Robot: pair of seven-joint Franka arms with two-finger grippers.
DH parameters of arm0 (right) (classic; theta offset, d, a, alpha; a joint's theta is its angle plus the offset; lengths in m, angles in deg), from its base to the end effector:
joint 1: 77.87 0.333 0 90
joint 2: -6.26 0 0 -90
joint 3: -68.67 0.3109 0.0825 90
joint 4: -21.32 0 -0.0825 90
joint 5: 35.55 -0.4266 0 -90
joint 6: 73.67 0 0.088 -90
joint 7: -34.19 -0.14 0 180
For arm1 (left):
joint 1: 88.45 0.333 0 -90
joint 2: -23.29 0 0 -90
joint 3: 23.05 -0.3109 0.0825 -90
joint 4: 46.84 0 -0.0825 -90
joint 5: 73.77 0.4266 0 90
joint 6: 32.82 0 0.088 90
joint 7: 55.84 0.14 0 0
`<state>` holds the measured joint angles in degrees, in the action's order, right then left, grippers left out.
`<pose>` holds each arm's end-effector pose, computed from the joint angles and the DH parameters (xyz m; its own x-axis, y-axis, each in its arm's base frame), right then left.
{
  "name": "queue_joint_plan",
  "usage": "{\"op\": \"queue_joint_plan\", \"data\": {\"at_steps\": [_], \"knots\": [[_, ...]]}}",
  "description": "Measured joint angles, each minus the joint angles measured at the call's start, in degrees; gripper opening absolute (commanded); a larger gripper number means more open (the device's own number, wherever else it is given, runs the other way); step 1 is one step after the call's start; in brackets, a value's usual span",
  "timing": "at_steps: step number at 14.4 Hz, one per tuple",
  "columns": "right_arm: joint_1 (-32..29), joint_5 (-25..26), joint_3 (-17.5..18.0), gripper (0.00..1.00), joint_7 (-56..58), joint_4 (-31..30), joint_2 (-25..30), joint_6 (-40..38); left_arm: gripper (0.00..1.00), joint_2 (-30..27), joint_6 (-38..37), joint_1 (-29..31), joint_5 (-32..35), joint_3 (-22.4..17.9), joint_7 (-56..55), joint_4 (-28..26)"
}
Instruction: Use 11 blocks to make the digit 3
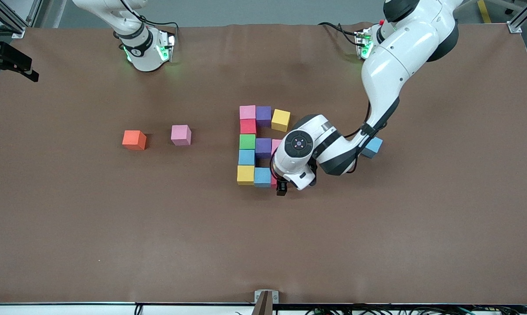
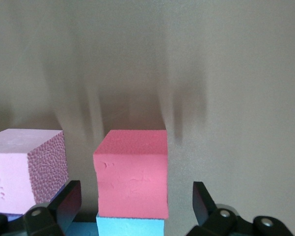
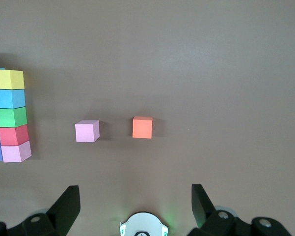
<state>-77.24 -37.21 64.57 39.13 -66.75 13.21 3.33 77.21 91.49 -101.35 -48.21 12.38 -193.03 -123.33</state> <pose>0.5300 -0.0301 0.6529 0.9971 0.0334 -0.0685 0.0305 -0.9986 -0.0433 0.5999 -0.4938 0.1744 0.0417 0.9914 -0.1242 0.9984 -0.0462 -0.0339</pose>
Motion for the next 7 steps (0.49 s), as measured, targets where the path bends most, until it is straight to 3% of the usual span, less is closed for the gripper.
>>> {"op": "queue_joint_plan", "data": {"at_steps": [4,7], "knots": [[0.00,0.01,-0.04,1.00,0.00,0.00,0.00,0.00,1.00,-1.88,-0.49,1.28,-0.12,-0.01,1.46,0.39],[0.00,0.01,-0.04,1.00,0.00,0.00,0.00,0.00,1.00,-4.05,-0.82,4.25,-0.12,0.07,9.68,0.49]]}}
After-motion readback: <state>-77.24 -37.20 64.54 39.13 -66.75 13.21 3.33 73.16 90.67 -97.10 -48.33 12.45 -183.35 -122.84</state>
